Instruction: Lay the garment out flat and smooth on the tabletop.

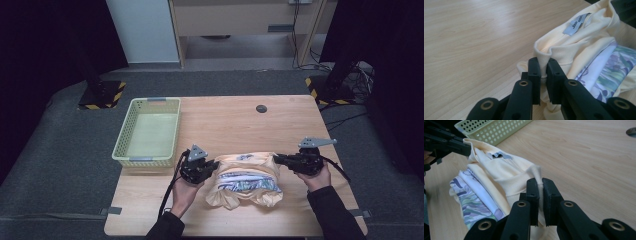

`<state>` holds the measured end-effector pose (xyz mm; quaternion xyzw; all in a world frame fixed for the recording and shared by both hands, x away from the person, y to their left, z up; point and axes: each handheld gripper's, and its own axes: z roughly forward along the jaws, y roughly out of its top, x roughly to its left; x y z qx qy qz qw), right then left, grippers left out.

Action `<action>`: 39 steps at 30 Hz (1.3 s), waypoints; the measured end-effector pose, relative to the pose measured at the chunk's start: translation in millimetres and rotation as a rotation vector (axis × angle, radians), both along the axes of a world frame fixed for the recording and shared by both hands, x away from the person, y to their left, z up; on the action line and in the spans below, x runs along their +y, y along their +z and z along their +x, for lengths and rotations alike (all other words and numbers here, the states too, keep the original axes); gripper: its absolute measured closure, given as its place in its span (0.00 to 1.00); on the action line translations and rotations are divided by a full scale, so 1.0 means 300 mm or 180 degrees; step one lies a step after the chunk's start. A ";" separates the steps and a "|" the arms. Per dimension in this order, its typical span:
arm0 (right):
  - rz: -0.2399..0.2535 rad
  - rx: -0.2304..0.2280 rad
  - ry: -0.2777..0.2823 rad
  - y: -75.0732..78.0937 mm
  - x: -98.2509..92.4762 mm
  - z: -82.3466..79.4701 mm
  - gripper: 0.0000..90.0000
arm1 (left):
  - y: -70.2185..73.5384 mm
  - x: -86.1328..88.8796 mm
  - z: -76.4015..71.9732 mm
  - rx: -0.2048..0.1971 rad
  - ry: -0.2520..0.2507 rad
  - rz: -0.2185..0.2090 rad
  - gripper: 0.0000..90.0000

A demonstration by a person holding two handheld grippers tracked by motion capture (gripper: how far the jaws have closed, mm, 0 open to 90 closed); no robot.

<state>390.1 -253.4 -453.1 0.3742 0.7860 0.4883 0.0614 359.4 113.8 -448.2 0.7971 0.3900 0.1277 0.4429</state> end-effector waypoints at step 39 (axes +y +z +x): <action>0.0182 -0.1076 -0.0647 0.356 0.055 0.031 0.94 | 0.335 -0.081 0.133 -0.0921 0.0360 -0.0222 0.93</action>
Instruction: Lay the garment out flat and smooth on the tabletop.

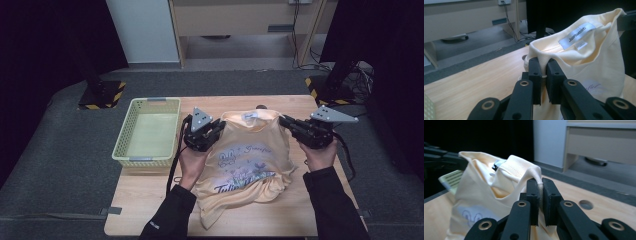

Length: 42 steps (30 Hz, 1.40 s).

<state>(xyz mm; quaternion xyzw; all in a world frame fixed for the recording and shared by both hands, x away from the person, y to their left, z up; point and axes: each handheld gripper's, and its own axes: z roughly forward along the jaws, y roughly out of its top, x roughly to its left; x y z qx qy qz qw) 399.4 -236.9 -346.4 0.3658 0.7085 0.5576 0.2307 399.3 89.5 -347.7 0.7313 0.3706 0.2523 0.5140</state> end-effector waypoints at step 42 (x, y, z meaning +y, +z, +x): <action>-0.0654 0.0424 -0.0611 -0.229 0.002 -0.066 0.05 | -0.201 0.188 -0.155 0.0300 0.0453 0.0355 0.26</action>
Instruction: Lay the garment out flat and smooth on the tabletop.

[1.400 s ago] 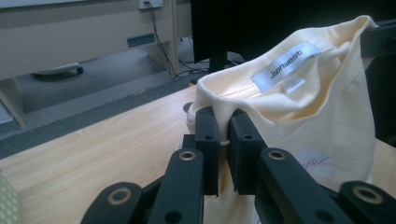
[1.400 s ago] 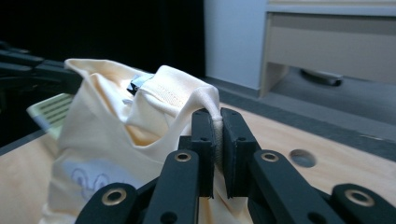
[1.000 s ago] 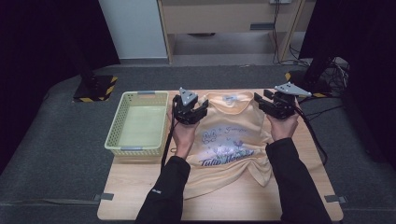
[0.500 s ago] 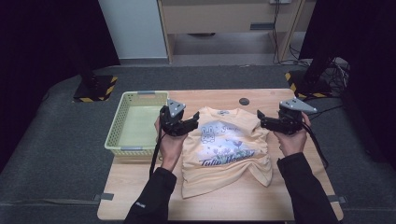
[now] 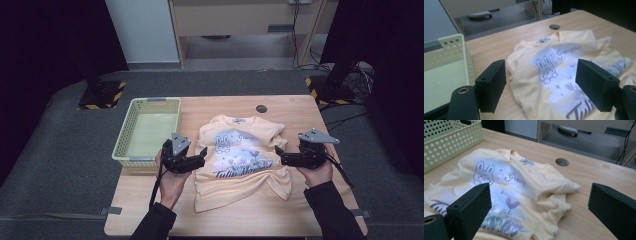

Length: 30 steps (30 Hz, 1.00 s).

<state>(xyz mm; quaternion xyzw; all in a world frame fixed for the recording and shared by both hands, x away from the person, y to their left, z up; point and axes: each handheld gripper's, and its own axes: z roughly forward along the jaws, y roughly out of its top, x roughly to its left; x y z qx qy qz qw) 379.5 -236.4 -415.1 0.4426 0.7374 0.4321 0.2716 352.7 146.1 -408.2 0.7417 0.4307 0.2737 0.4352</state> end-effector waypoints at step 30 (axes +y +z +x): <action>-0.0294 0.0382 0.0101 -0.196 -0.071 -0.141 0.05 | -0.242 0.050 -0.164 0.0459 -0.0118 0.0403 0.19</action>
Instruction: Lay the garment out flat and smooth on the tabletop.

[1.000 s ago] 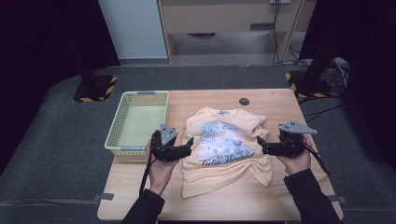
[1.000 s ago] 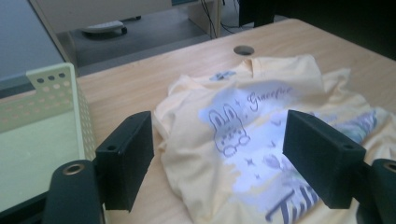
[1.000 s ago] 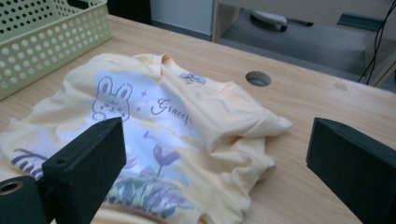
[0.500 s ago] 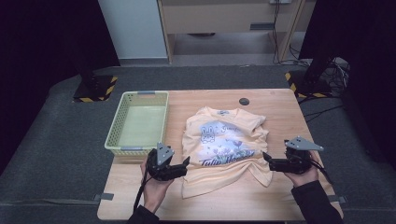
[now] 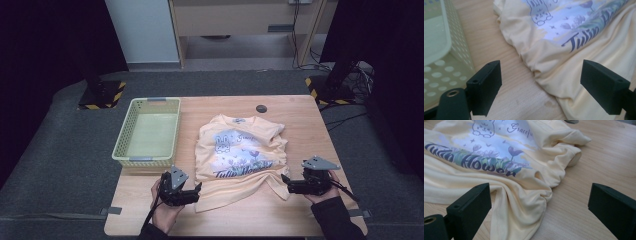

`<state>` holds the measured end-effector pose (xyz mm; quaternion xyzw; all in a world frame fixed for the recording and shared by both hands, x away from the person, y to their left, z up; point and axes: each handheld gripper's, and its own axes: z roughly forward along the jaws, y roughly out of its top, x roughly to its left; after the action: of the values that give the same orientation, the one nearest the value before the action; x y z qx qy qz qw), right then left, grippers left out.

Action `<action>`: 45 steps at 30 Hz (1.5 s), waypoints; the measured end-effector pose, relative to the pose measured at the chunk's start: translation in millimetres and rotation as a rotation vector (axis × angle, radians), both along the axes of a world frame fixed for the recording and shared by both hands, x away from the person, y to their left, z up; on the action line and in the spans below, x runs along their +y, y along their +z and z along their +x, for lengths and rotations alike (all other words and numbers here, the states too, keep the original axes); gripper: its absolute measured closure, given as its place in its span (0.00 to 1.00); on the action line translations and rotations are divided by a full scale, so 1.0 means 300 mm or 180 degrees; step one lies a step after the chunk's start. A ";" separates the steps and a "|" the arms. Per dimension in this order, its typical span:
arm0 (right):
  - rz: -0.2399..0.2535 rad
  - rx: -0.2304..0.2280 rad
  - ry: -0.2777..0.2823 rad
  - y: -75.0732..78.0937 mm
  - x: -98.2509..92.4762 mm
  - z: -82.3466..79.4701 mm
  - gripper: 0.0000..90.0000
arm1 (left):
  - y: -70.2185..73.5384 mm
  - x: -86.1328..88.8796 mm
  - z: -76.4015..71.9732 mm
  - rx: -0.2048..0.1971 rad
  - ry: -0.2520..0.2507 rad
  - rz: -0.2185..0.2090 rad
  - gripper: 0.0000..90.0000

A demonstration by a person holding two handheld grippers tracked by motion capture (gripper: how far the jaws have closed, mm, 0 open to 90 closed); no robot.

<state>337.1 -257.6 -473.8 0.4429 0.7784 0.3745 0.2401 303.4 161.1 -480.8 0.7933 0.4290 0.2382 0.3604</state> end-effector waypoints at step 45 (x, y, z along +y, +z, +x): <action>-0.0927 0.0542 0.0134 -0.143 0.066 0.009 0.05 | -0.124 -0.060 0.002 0.0425 -0.0292 0.0631 0.14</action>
<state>339.7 -237.7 -516.6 0.4172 0.8510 0.2239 0.2270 304.0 142.9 -518.1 0.8579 0.3896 0.2094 0.2613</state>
